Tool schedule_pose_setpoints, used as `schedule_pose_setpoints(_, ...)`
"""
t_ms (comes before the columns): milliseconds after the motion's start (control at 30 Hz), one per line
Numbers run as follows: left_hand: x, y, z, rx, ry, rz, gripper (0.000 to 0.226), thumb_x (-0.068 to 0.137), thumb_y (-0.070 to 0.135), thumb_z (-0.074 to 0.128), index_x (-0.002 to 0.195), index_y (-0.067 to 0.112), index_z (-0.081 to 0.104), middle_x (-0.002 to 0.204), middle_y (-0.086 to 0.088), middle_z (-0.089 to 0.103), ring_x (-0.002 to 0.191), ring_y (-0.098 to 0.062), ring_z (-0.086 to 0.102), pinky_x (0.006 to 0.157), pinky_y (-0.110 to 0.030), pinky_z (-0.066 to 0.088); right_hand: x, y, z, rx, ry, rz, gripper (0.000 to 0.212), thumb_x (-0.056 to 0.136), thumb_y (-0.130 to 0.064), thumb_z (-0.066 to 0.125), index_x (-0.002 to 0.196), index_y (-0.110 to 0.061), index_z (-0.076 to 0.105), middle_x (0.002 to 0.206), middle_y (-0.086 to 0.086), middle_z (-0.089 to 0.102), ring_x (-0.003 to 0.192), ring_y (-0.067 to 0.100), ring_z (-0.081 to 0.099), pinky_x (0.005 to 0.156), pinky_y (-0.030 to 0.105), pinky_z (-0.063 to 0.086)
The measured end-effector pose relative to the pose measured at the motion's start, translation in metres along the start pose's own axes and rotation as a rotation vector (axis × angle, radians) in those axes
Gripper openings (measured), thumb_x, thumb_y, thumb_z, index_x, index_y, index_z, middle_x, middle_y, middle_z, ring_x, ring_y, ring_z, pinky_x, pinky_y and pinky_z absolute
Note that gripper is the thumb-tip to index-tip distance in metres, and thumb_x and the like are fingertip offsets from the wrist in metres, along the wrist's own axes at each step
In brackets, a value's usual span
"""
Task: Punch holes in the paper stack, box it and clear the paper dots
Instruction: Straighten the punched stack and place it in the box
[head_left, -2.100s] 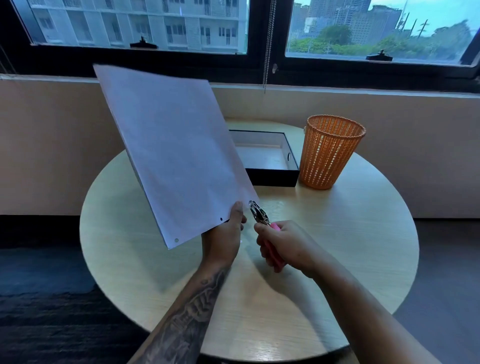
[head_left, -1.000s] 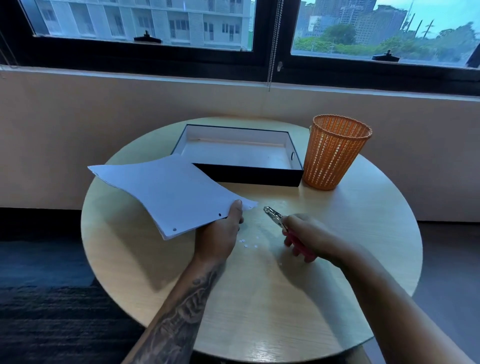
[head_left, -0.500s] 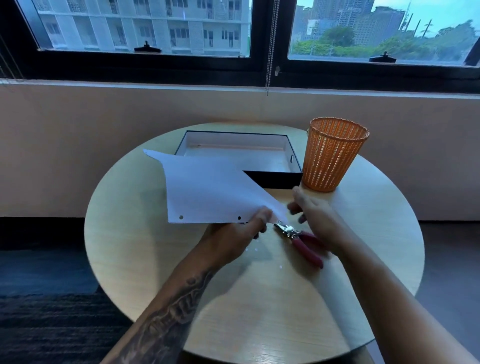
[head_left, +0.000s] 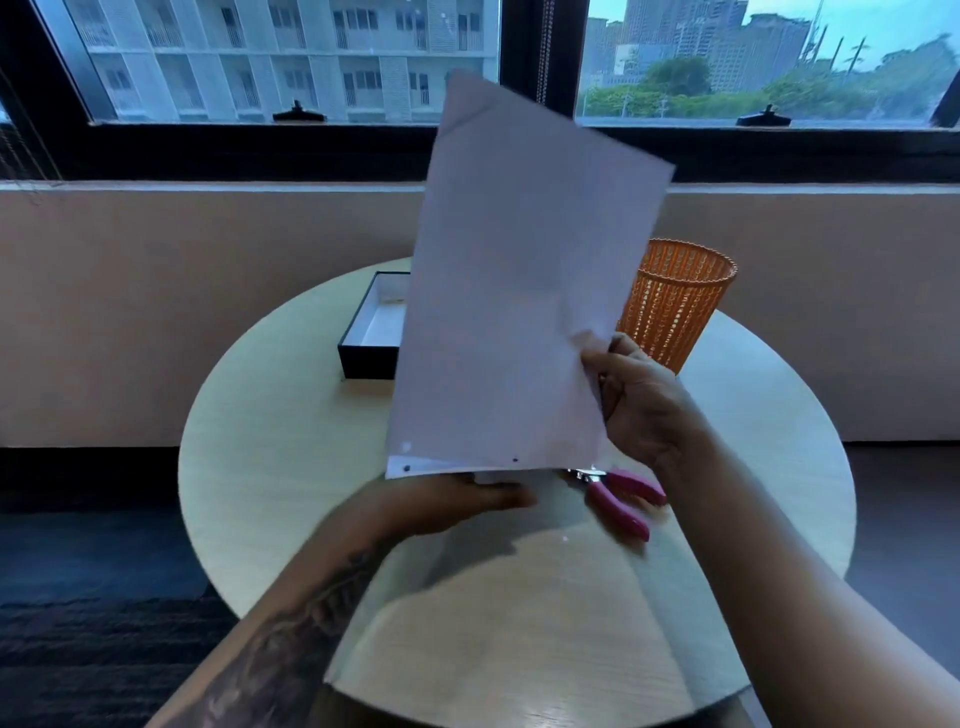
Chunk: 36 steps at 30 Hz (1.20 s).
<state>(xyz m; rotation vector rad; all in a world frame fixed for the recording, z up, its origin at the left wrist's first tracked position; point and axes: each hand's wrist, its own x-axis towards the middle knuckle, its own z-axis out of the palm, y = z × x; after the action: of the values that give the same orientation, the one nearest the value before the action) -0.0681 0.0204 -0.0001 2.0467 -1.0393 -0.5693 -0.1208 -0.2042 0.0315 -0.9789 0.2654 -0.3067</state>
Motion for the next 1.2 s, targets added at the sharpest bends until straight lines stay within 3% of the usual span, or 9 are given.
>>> schedule_pose_setpoints(67,0.003,-0.014,-0.017,-0.148,0.197,0.019,0.023,0.095,0.006,0.065,0.111,0.022,0.07,0.102,0.019,0.07,0.092,0.013,0.063,0.092,-0.015,0.047,0.002,-0.009,-0.006,-0.018,0.03,-0.055,0.022,0.095,0.007,0.052,0.097,-0.013,0.06,0.081,0.005,0.075,0.067,0.016,0.073,0.061,0.027,0.06)
schedule_pose_setpoints(133,0.009,-0.03,-0.034,-0.501,0.383,0.036,0.027,0.101,0.003,0.053,0.118,0.018,0.068,0.106,0.014,0.076,0.098,0.0,0.07,0.093,-0.029,0.056,0.004,-0.015,-0.009,-0.05,0.042,-0.075,0.021,0.095,0.006,0.054,0.1,-0.013,0.06,0.082,0.005,0.074,0.067,0.017,0.073,0.06,0.029,0.06)
schedule_pose_setpoints(267,0.024,-0.032,-0.064,-1.293,0.279,0.009,0.058,0.103,0.051,0.034,0.122,0.01,0.07,0.118,-0.009,0.074,0.103,-0.023,0.072,0.086,-0.036,0.059,0.01,-0.016,-0.009,-0.211,0.088,-0.041,0.019,0.093,0.005,0.06,0.106,-0.009,0.061,0.089,0.011,0.074,0.07,0.022,0.074,0.061,0.035,0.063)
schedule_pose_setpoints(367,0.036,-0.028,-0.073,-1.211,0.291,-0.016,0.065,0.097,0.058,0.041,0.133,0.008,0.061,0.122,-0.012,0.072,0.104,-0.024,0.072,0.083,-0.036,0.061,0.015,-0.013,-0.005,-0.39,0.139,-0.046,0.021,0.093,0.004,0.06,0.111,-0.007,0.062,0.096,0.011,0.072,0.08,0.023,0.072,0.076,0.04,0.062)
schedule_pose_setpoints(533,0.064,-0.02,-0.081,-0.892,0.581,0.024,0.034,0.096,0.006,0.061,0.13,0.006,0.062,0.125,-0.018,0.069,0.11,-0.031,0.066,0.093,-0.039,0.057,0.028,-0.012,0.0,-0.526,0.162,-0.15,0.018,0.092,0.003,0.061,0.103,-0.012,0.063,0.095,0.009,0.072,0.084,0.022,0.071,0.067,0.031,0.058)
schedule_pose_setpoints(733,0.066,-0.001,-0.096,-0.708,0.692,0.111,0.021,0.092,0.008,0.063,0.103,0.023,0.073,0.098,0.001,0.076,0.091,-0.027,0.073,0.069,-0.051,0.061,0.035,-0.013,0.007,-0.429,0.104,-0.307,0.02,0.093,0.007,0.059,0.097,-0.012,0.059,0.094,0.014,0.071,0.082,0.024,0.073,0.072,0.035,0.062)
schedule_pose_setpoints(867,0.072,-0.011,-0.09,-0.667,0.719,0.123,0.022,0.089,0.009,0.063,0.106,0.02,0.073,0.1,-0.004,0.074,0.09,-0.029,0.07,0.072,-0.046,0.058,0.036,-0.005,0.006,-0.483,0.134,-0.296,0.019,0.094,0.006,0.058,0.094,-0.013,0.057,0.085,0.008,0.069,0.069,0.013,0.07,0.058,0.024,0.054)
schedule_pose_setpoints(1067,0.075,-0.028,-0.069,-0.686,0.734,0.043,0.029,0.093,0.003,0.063,0.12,0.01,0.068,0.111,-0.002,0.074,0.093,-0.014,0.071,0.082,-0.027,0.059,0.038,0.013,0.004,-0.506,0.133,-0.253,0.02,0.095,-0.005,0.061,0.107,-0.02,0.063,0.104,0.004,0.072,0.096,0.018,0.069,0.084,0.032,0.057)
schedule_pose_setpoints(1200,0.076,-0.021,-0.077,-0.681,0.777,0.054,0.018,0.093,0.005,0.064,0.109,0.013,0.069,0.1,0.001,0.074,0.083,-0.01,0.07,0.075,-0.024,0.058,0.039,0.003,0.013,-0.494,0.13,-0.282,0.019,0.096,-0.007,0.061,0.107,-0.022,0.063,0.1,0.001,0.073,0.087,0.012,0.072,0.07,0.025,0.056)
